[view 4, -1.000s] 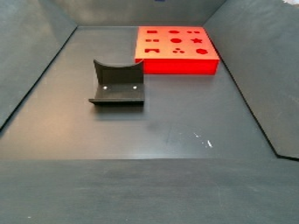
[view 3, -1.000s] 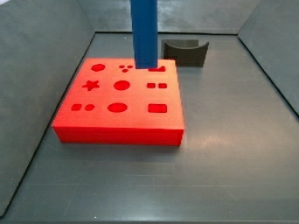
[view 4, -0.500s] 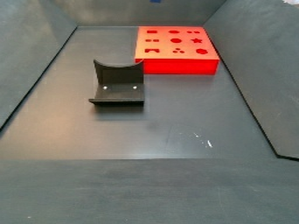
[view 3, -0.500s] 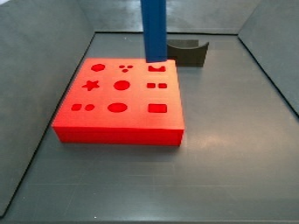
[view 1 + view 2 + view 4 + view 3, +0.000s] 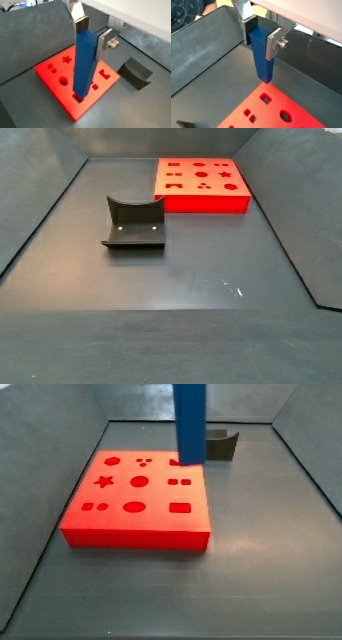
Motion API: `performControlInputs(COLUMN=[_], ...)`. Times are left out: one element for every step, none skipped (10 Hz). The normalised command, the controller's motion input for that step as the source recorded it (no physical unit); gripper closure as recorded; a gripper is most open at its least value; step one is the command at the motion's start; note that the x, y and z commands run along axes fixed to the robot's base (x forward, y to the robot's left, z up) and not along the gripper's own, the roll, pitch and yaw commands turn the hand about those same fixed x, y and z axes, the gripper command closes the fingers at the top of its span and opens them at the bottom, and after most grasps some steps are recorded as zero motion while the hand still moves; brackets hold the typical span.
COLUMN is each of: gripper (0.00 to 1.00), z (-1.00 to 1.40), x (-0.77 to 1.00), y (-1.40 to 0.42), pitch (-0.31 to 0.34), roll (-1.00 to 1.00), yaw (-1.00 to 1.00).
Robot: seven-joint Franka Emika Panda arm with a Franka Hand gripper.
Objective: Insert the rectangle object.
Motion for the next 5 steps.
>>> performControlInputs(gripper=[1.0,1.0,1.0,1.0,1.0], z=[-0.03,-0.03,-0.18,-0.33,-0.34], x=[0.67,0.59,0.45,0.23,0.05], y=[0.0,0.04,0.12,0.27,0.23], pitch=[0.0,0.0,0.01,0.004,0.0], roll=[0.37,0.45,0.5,0.43,0.35], yaw=[0.27,0.33,0.35,0.24,0.16])
